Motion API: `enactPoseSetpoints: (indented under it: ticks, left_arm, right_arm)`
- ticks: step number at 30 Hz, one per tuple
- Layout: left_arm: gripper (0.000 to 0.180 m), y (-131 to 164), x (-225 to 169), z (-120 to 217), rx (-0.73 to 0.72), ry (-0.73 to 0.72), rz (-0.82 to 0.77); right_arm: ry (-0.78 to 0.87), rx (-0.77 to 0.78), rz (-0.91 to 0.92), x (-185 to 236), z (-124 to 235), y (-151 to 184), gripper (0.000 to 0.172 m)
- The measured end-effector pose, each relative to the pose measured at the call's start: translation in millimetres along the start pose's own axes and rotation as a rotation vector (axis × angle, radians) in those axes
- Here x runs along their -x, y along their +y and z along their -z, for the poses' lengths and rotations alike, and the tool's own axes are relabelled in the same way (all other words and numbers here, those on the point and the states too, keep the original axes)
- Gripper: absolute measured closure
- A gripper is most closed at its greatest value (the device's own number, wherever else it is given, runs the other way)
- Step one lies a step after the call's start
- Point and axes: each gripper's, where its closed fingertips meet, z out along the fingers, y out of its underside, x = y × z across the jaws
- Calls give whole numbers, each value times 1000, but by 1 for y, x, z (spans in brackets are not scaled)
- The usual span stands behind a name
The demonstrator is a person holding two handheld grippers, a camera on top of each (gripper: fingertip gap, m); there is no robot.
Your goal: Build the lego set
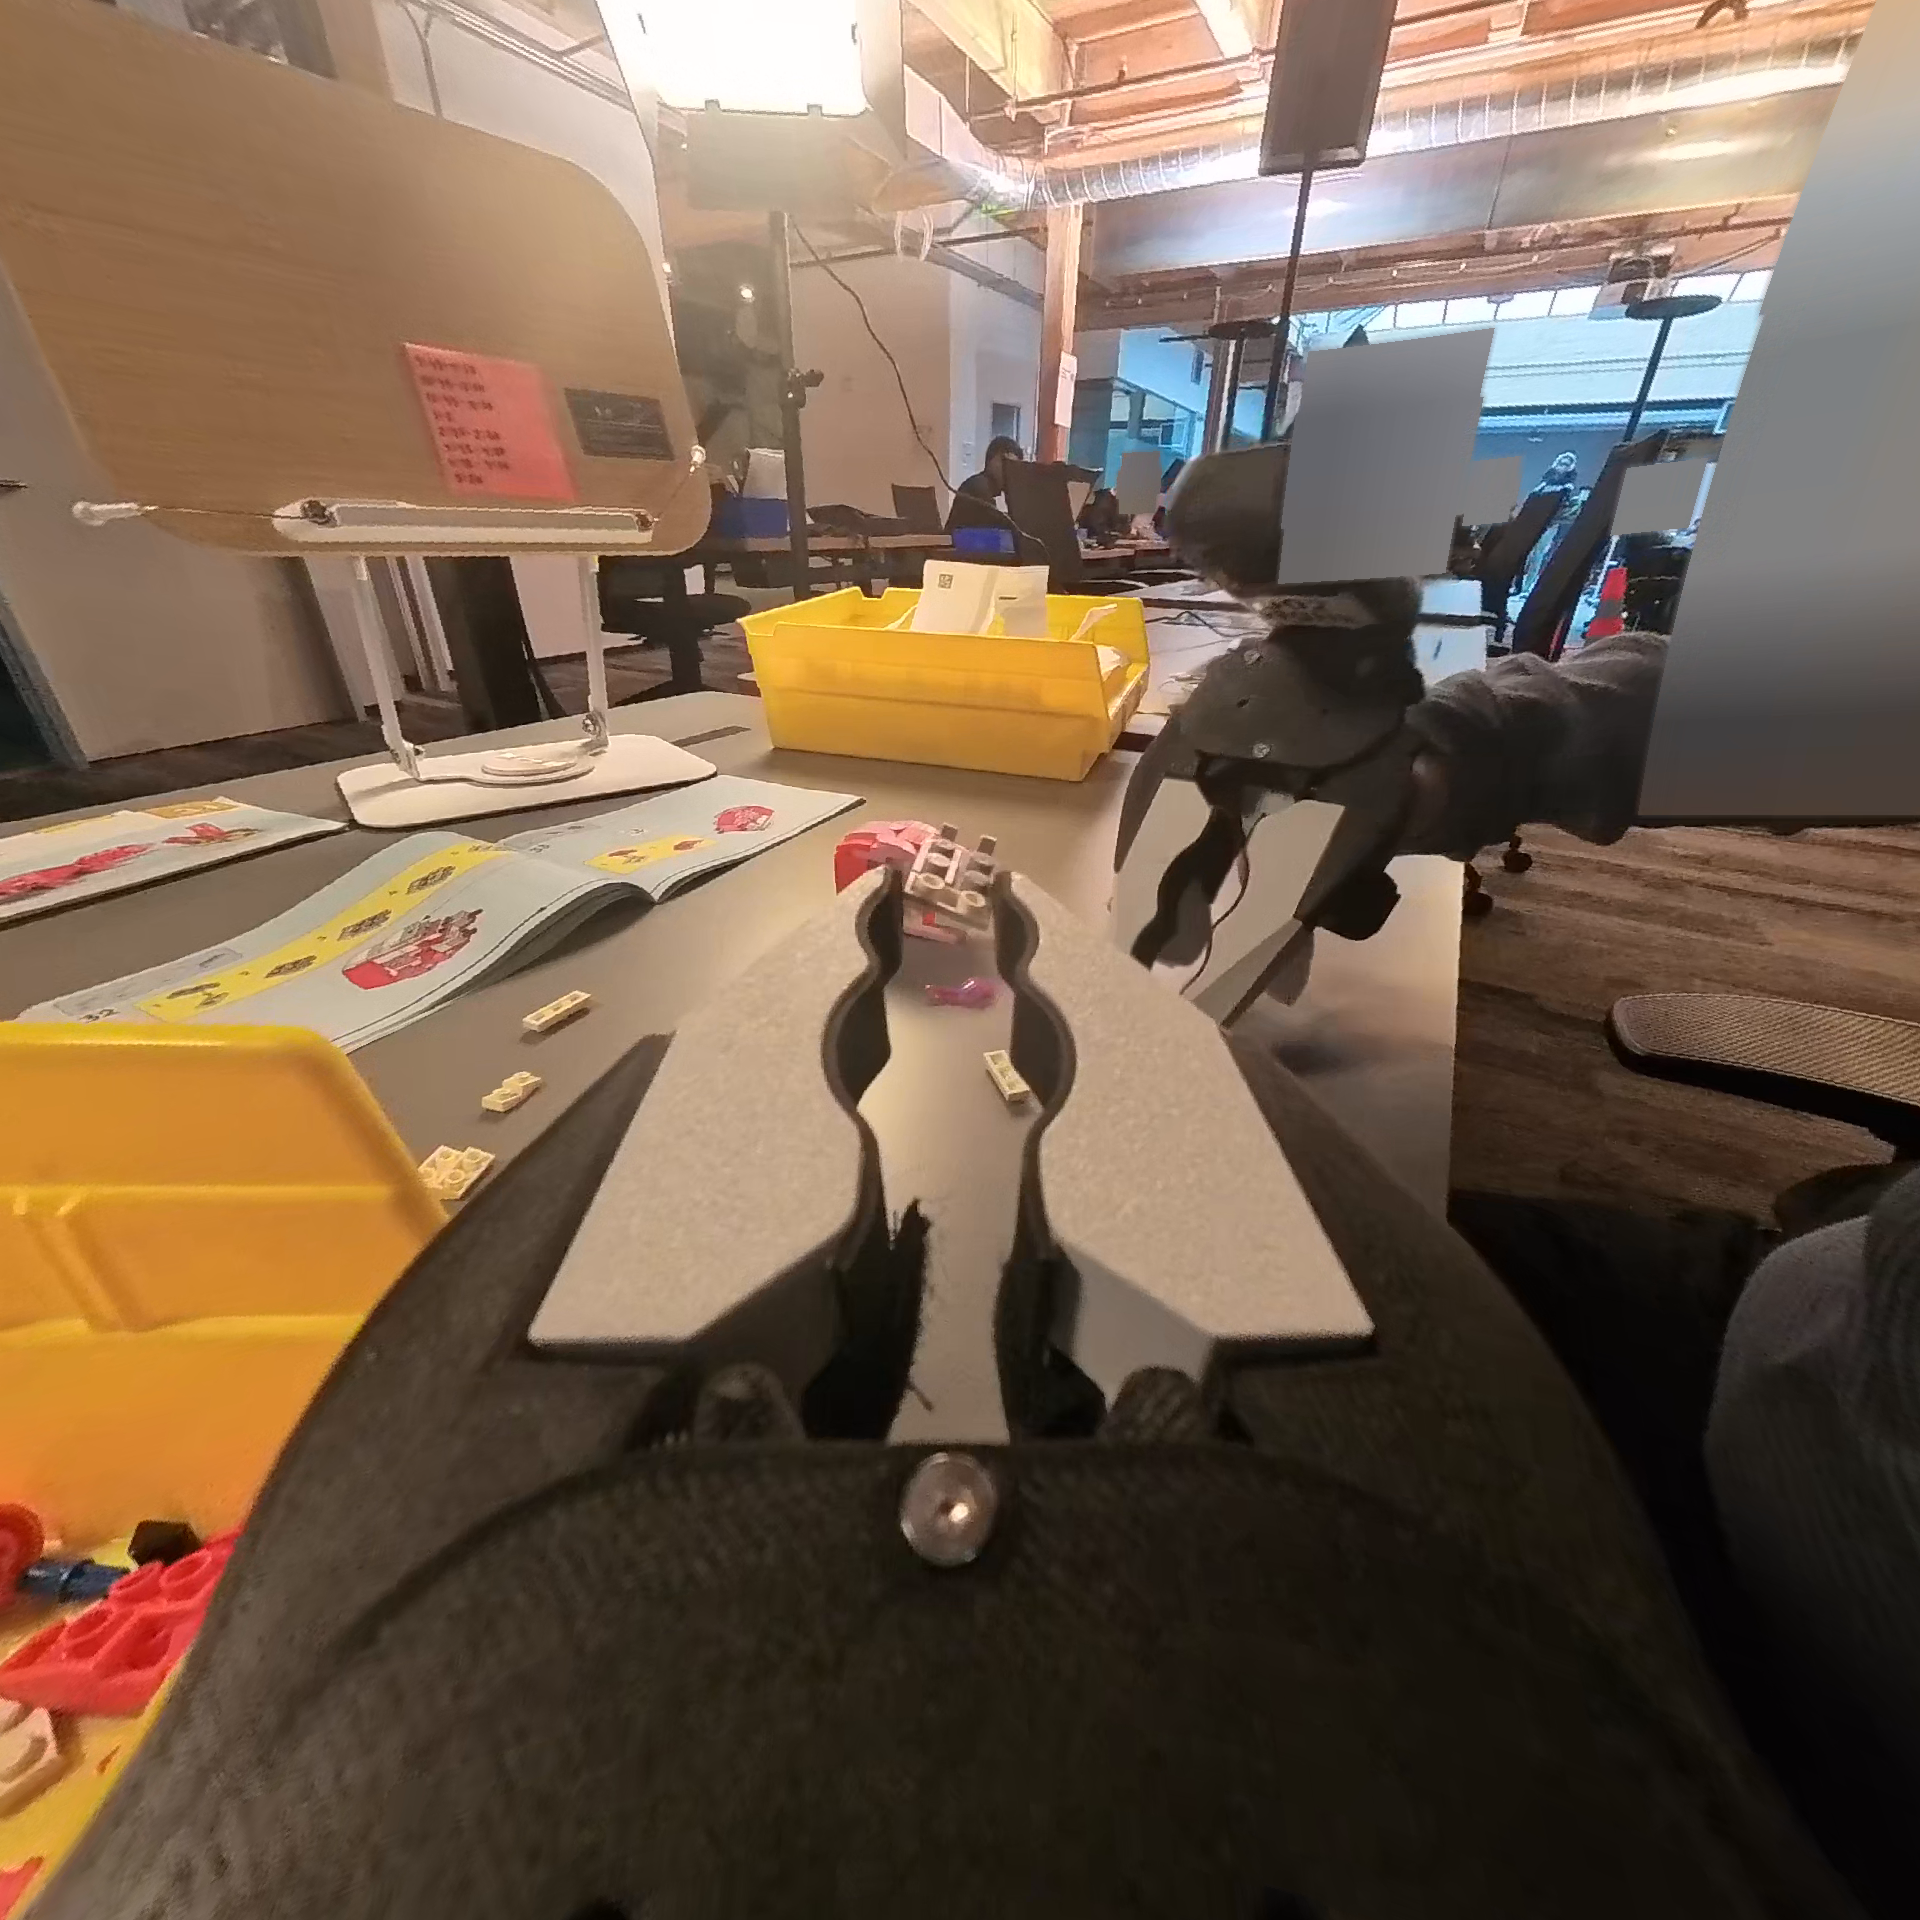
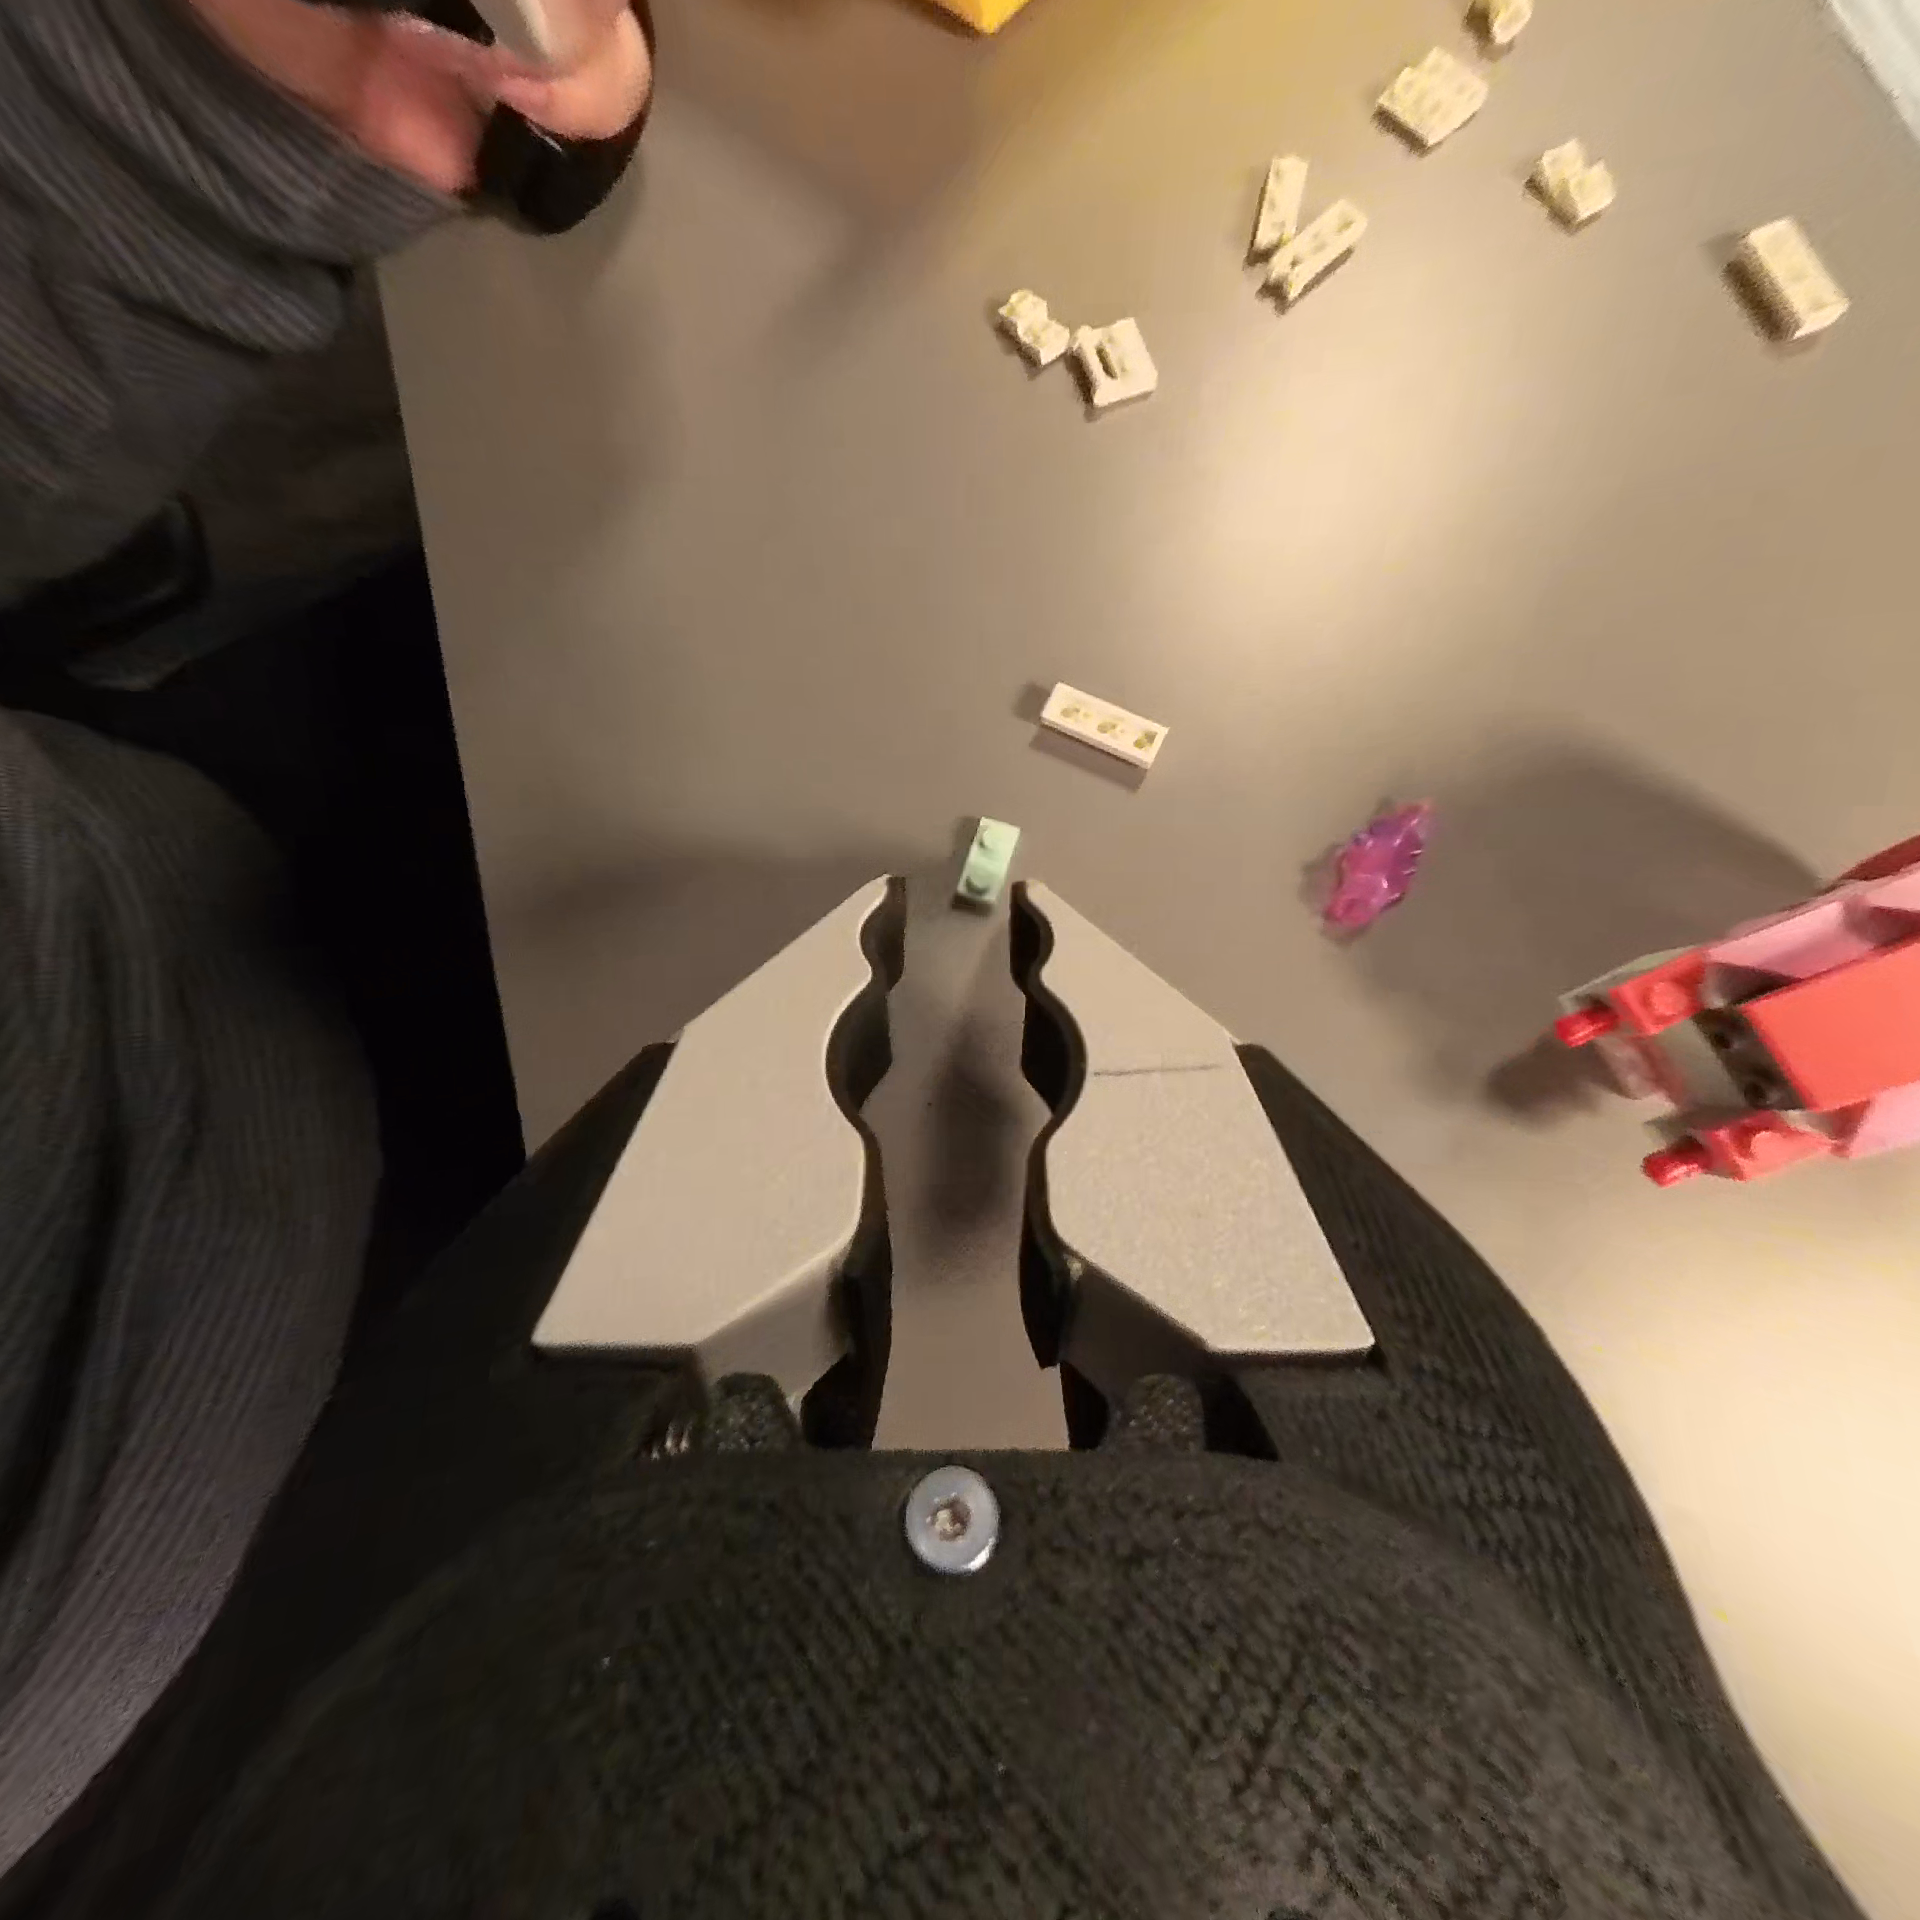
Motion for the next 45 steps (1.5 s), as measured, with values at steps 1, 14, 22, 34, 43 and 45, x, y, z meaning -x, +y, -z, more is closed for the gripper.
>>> enactPoseSetpoints:
  ticks: [1,14,22,34,43,45]
  left_arm:
    - [164,0,0,0,-2,0,2]
    - [164,-5,-2,3,-40,46,49]
    - [164,-8,-4,5,-65,76,81]
    - [164,-11,-6,7,-89,111,112]
    - [164,-7,-12,4,-59,147,119]
    - [164,-6,-13,3,-53,148,114]
  right_arm:
    - [-4,12,-5,0,-1,2,153]
    - [-80,-126,178,7,-3,-12,148]
    - [-116,-92,234,2,-10,-3,148]
    - [-75,-134,314,-1,2,-35,158]
    - [-82,-325,459,32,36,-138,158]
    - [-100,-319,471,37,35,-146,158]
